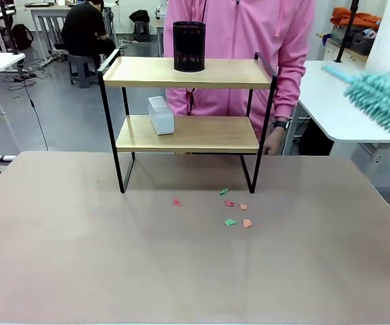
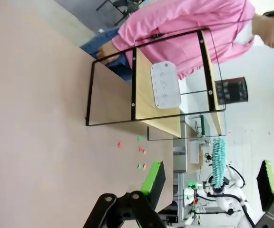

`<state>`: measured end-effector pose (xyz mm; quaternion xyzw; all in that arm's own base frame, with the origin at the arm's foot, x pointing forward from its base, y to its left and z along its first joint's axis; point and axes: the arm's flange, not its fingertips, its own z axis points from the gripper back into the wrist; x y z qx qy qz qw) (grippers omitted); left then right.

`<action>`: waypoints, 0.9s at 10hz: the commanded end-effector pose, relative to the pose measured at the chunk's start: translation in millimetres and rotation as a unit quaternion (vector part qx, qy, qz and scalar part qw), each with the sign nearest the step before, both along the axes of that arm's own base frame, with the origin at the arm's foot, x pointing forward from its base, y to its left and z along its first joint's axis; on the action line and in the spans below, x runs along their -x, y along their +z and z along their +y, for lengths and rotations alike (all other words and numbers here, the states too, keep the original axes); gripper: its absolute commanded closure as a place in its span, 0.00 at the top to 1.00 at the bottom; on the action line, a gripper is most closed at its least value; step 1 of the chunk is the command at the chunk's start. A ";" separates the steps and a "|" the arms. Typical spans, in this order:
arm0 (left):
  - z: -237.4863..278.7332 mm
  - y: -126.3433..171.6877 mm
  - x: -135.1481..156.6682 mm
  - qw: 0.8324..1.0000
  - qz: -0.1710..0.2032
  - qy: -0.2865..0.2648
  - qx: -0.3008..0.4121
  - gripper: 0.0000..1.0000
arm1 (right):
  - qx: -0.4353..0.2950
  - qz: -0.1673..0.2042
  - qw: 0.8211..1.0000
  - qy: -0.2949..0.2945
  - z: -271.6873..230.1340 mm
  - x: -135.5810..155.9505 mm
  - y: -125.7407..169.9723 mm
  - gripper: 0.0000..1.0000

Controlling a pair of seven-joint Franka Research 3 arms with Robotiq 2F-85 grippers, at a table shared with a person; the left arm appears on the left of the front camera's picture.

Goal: Clean the shelf.
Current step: Hand the Duster back to the human.

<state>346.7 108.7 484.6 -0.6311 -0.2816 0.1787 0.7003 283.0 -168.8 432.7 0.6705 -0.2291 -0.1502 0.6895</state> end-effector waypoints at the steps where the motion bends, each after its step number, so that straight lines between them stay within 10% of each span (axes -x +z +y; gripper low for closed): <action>1: -4.2 3.8 3.6 1.000 0.006 0.002 0.000 1.00 | -0.051 0.053 0.997 -0.011 11.8 -11.6 -36.6 0.00; 9: -4.2 3.8 3.6 1.000 0.006 0.002 0.000 1.00 | 0.006 0.095 0.994 -0.052 6.9 -21.5 -80.9 0.00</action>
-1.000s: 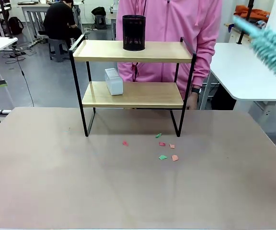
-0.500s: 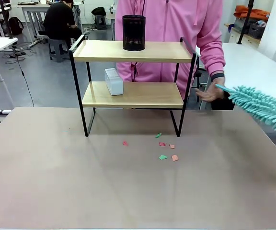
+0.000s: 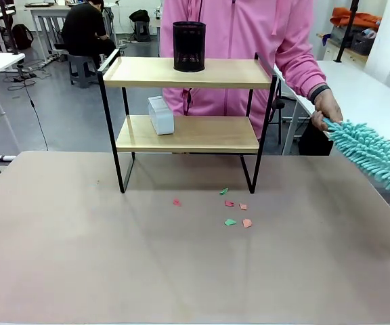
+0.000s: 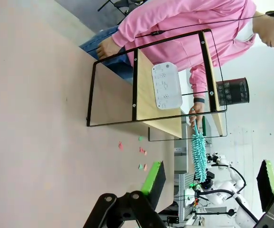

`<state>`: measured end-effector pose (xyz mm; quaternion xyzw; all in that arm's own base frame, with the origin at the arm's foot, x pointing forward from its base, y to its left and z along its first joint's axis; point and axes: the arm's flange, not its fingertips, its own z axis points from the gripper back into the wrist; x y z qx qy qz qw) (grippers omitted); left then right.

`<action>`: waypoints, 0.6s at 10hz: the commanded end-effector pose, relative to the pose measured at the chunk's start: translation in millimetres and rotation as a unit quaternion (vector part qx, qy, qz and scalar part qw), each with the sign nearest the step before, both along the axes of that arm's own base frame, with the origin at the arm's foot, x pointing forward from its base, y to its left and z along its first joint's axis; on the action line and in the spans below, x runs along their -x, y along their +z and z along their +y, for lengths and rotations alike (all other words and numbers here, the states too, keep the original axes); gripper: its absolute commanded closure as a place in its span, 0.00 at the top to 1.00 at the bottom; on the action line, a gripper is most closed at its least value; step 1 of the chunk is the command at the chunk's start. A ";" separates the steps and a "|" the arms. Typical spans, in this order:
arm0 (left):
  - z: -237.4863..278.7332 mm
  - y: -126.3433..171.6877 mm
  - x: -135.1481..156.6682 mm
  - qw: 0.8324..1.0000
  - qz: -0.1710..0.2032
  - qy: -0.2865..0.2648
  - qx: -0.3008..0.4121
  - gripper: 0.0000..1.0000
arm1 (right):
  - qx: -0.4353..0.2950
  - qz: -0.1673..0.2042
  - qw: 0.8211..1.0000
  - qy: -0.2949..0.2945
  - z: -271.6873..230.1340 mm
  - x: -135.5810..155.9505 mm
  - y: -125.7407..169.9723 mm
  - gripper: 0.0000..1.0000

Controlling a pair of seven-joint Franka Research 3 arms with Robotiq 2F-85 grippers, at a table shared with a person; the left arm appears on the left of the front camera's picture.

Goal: Clean the shelf.
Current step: Hand the Duster back to the human.

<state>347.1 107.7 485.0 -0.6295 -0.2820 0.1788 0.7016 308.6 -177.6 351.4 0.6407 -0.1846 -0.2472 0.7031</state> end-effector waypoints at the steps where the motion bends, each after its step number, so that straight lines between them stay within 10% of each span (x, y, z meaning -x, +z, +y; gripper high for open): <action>1: -3.2 3.3 3.9 1.000 0.006 0.001 0.002 1.00 | 0.005 -0.006 1.000 -0.008 16.3 3.2 -0.8 0.00; 4: -3.2 3.3 3.9 1.000 0.006 0.001 0.002 1.00 | 0.004 -0.014 1.000 0.000 17.6 1.7 -1.7 0.00; 5: -3.2 3.3 3.9 1.000 0.006 0.001 0.002 1.00 | -0.001 -0.013 1.000 -0.001 17.1 1.6 -1.4 0.51; 6: -3.2 3.3 3.9 1.000 0.006 0.001 0.002 1.00 | -0.008 -0.019 1.000 0.003 17.5 0.9 -0.9 0.71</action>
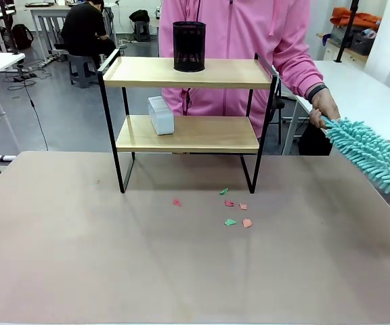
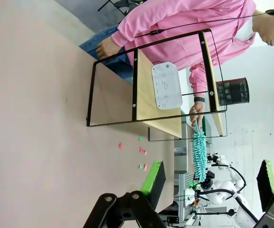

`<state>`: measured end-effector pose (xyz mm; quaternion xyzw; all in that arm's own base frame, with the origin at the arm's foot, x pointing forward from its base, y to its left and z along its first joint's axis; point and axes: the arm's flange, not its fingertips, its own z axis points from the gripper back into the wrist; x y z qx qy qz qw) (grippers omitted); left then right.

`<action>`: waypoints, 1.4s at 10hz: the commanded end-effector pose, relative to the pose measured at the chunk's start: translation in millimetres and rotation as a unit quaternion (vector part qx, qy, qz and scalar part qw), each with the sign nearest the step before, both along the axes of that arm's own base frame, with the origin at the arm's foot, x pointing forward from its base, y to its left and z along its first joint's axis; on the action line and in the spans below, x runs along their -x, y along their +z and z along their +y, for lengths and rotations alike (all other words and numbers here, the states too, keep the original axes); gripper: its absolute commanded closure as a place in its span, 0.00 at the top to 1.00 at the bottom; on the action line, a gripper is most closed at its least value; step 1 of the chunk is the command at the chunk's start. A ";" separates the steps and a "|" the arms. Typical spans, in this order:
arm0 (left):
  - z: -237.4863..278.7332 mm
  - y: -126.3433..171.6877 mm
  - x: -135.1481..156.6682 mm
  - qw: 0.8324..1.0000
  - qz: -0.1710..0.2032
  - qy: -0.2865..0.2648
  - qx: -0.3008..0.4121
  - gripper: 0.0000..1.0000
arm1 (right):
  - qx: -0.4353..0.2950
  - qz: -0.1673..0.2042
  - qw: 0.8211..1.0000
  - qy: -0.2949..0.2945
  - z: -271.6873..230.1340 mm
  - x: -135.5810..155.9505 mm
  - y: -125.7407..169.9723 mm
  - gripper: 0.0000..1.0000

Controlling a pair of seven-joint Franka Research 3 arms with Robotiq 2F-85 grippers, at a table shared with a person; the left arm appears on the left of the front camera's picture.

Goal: Clean the shelf.
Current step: Hand the Duster back to the human.

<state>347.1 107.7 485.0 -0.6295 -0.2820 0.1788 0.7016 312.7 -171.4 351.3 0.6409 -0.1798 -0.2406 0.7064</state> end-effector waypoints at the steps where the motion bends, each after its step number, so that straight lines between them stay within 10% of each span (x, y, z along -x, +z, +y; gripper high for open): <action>1: -3.2 3.3 3.9 1.000 0.006 0.001 0.002 1.00 | -0.002 -0.020 1.000 -0.003 11.7 5.4 1.3 1.00; 11: -0.1 0.0 0.0 1.000 0.000 0.000 0.000 1.00 | 0.008 -0.008 0.979 0.202 84.2 -5.2 67.6 1.00; 14: -81.0 -37.2 1.1 0.980 0.039 -0.193 0.026 1.00 | 0.031 -0.001 0.961 0.275 158.4 -15.9 96.3 1.00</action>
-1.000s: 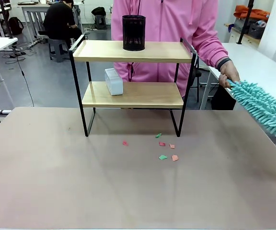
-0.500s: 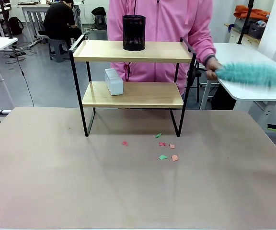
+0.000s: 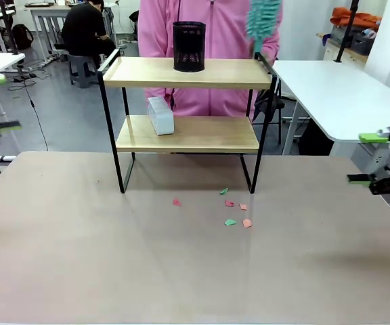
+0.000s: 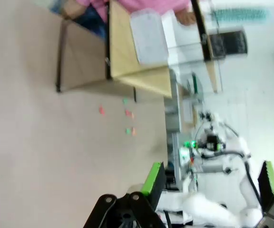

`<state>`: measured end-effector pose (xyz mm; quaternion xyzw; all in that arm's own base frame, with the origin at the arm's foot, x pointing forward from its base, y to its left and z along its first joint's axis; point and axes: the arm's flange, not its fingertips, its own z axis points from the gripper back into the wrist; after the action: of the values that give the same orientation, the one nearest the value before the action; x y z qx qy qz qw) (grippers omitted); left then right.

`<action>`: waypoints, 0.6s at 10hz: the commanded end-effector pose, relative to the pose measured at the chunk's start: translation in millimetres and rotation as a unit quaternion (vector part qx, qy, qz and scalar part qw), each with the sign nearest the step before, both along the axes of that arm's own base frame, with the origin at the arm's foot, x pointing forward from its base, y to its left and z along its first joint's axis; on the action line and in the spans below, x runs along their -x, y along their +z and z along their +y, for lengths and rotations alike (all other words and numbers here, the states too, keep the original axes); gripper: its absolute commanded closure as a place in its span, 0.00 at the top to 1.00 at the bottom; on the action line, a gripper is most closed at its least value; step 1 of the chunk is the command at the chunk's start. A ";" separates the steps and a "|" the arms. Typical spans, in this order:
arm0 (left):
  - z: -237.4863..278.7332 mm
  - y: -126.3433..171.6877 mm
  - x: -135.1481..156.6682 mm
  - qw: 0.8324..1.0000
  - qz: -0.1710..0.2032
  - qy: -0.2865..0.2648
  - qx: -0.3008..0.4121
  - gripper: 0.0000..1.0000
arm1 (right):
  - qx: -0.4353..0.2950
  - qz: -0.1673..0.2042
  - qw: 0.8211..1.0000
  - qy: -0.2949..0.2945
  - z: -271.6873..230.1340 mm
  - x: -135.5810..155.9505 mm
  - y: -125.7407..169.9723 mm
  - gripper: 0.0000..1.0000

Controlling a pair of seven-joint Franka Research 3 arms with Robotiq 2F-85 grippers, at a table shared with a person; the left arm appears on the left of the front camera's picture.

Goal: Clean the shelf.
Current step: Hand the Duster back to the human.

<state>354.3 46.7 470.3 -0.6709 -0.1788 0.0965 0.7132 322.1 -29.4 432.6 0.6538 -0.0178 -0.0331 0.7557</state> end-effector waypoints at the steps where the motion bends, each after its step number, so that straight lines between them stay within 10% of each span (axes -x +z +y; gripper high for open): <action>1: -45.5 -41.8 4.6 0.997 0.036 -0.073 0.013 1.00 | 0.025 0.013 1.000 0.014 46.8 -12.1 18.0 1.00; 5: -93.9 -94.1 -4.6 0.997 0.062 -0.052 0.012 1.00 | -0.035 0.054 0.995 -0.070 112.6 -47.2 -14.8 1.00; 6: -84.4 -71.2 -24.7 0.992 0.070 -0.104 0.012 1.00 | 0.025 0.014 0.999 -0.025 91.2 -30.3 6.8 1.00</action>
<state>386.3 -42.1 381.7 -0.6806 -0.0609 0.0874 0.7249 363.4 75.1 424.4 0.6459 -0.0216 -0.0909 0.7577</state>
